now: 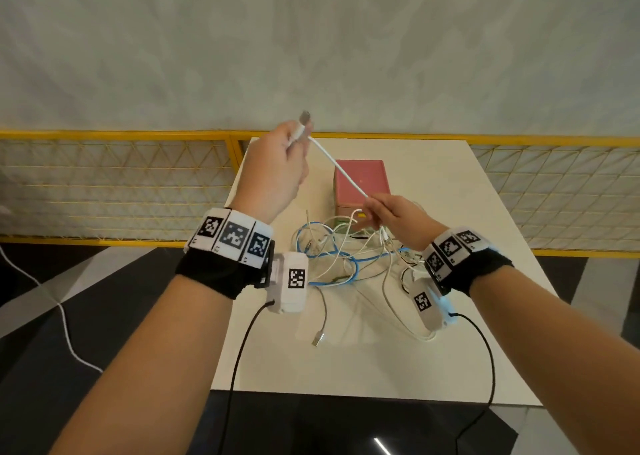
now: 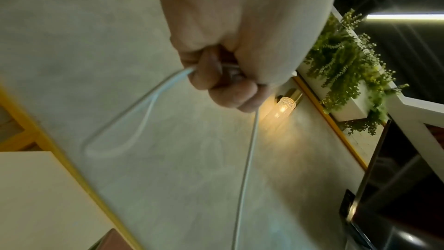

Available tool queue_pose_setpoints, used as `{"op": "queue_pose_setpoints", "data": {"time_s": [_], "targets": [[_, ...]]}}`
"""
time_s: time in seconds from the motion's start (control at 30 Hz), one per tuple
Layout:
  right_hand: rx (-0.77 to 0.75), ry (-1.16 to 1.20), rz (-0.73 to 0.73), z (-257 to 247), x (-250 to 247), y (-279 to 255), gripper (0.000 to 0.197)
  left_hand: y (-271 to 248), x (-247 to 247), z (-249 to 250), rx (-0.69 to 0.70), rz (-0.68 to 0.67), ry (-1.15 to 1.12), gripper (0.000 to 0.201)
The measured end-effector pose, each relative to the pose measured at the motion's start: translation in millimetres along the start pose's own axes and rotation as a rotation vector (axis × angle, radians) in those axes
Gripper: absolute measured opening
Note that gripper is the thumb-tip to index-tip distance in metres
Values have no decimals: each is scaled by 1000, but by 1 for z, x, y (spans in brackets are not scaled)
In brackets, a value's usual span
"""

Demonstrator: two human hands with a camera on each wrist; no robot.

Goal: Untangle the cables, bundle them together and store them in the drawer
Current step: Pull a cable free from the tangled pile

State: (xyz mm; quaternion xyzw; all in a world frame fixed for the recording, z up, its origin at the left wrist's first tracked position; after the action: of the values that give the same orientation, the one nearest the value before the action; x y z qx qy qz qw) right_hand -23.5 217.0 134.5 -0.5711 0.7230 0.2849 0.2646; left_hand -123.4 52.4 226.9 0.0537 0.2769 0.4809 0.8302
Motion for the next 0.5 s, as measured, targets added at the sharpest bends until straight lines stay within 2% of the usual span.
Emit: {"op": "queue_pose_setpoints", "data": {"time_s": [0.07,0.13,0.2,0.27,0.33,0.4,0.5], "targets": [[28,1,-14,12,6,-2,34,0,-4,-4,-6,37,35,26],[32,-25,-44,5,7,-3,34,-4,4,-7,10,-28,172,21],[-22,-116,-57,-10,3,0,32,-10,23,-7,22,-196,302,34],[-100,-141,-47,-27,-4,4,27,-19,46,-7,-22,-398,356,28],[-158,-110,-13,-40,-15,8,20,-26,58,-8,-82,-490,300,31],[-189,-65,21,-43,-23,10,19,-24,55,-3,-70,-429,242,31],[-134,-8,46,-24,-25,9,28,-7,23,12,-11,-127,105,19]]}}
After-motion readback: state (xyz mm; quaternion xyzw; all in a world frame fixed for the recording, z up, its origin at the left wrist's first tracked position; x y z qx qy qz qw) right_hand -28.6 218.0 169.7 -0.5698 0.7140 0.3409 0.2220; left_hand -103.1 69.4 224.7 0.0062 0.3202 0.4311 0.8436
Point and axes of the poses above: each hand's wrist, its own y-axis towards the middle knuckle, its own x-axis out of the palm, z = x × y, the point moved 5 cm from there along y, towards the middle knuckle, and after that the axes turned 2 degrees about -y, right-handed, at the moved point
